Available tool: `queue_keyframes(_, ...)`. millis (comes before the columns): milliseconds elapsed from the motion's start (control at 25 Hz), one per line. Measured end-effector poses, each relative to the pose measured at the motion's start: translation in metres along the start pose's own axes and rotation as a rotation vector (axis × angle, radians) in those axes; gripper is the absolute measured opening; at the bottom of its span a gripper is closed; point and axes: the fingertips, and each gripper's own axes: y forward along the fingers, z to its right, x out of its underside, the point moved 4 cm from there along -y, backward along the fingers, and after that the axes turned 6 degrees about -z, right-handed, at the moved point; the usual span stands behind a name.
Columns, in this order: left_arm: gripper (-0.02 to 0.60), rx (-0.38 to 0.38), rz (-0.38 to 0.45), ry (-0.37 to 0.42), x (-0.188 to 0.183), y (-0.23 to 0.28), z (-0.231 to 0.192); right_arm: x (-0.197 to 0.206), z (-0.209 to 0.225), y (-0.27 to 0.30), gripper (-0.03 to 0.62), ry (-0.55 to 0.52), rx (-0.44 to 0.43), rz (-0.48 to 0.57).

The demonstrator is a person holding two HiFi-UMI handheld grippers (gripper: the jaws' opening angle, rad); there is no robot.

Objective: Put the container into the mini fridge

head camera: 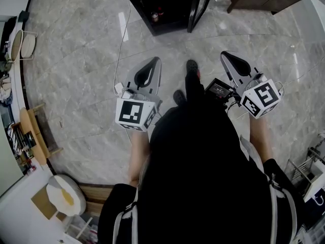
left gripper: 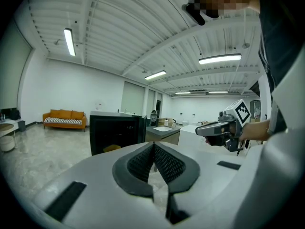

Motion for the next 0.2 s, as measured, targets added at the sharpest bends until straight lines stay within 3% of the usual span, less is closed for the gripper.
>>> queue_keyframes(200,0.034,0.007,0.001,-0.001,-0.0002,0.0035,0.0005,-0.0032,0.0000,0.0030,0.018,-0.014,0.003,-0.010)
